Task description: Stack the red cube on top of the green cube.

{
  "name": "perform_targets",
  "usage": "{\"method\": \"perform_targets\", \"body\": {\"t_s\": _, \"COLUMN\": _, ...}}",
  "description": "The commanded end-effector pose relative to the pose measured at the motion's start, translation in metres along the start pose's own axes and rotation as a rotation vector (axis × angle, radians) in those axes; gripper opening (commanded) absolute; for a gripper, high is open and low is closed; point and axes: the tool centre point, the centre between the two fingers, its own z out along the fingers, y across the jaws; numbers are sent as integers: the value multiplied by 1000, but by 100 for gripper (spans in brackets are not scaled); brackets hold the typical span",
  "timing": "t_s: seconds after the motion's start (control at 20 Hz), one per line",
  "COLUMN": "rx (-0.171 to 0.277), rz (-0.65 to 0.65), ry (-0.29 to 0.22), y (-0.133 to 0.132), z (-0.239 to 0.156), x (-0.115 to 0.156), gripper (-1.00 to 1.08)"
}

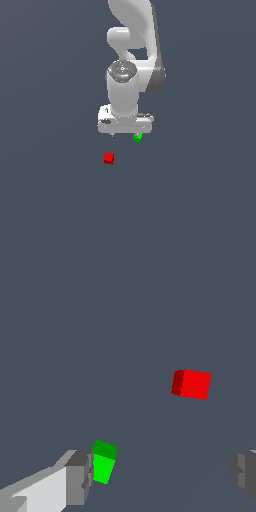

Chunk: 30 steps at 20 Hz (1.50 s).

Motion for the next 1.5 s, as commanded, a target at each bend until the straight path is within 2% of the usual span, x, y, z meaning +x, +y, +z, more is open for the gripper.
{"method": "perform_targets", "body": {"t_s": 0.0, "rx": 0, "rz": 0, "ry": 0, "y": 0, "z": 0, "x": 0, "gripper": 100}}
{"method": "perform_targets", "body": {"t_s": 0.4, "rx": -1, "rz": 26, "ry": 8, "y": 14, "z": 17, "x": 8, "gripper": 100}}
{"method": "perform_targets", "body": {"t_s": 1.05, "rx": -2, "rz": 129, "ry": 40, "y": 71, "z": 83, "x": 38, "gripper": 100}}
{"method": "perform_targets", "body": {"t_s": 1.45, "rx": -1, "rz": 144, "ry": 43, "y": 80, "z": 92, "x": 43, "gripper": 100}}
